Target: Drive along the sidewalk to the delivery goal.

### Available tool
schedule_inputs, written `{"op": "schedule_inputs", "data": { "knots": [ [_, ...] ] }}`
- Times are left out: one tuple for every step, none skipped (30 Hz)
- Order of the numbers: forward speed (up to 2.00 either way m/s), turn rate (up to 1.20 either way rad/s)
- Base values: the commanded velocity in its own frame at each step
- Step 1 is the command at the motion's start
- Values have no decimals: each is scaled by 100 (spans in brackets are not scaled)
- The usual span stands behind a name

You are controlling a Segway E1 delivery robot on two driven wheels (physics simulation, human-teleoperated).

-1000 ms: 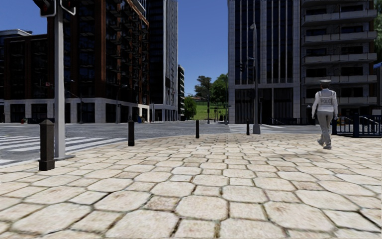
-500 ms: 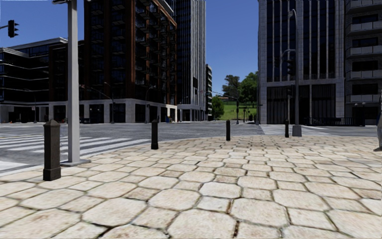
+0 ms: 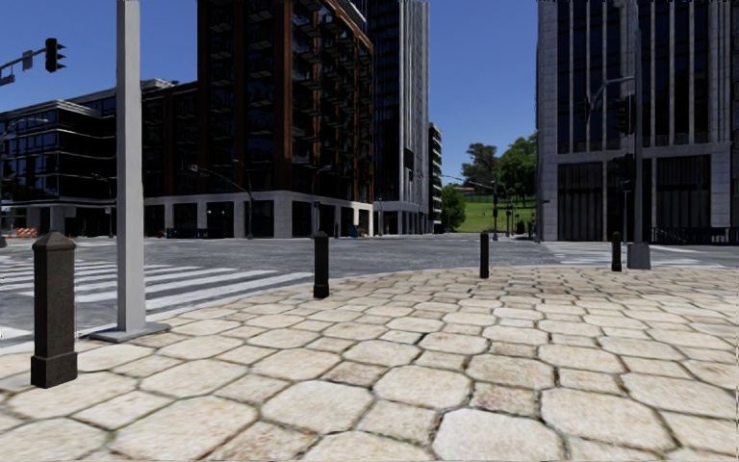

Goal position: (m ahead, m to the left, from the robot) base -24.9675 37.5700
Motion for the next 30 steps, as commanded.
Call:
{"op": "schedule_inputs", "data": {
  "knots": [
    [147, 40],
    [147, 40],
    [147, 40],
    [147, 40],
    [147, 40],
    [147, 40],
    [147, 40],
    [147, 40],
    [147, 40],
    [146, 40],
    [146, 40],
    [146, 40],
    [146, 40],
    [146, 40],
    [146, 40],
    [146, 40],
    [146, 40],
    [146, 40],
    [146, 40],
    [146, 40],
    [146, 40],
    [146, 40],
    [146, 40],
    [146, 40],
    [146, 40],
    [146, 40],
    [146, 40],
    [146, 40],
    [146, 40],
    [146, 40]
  ]
}}
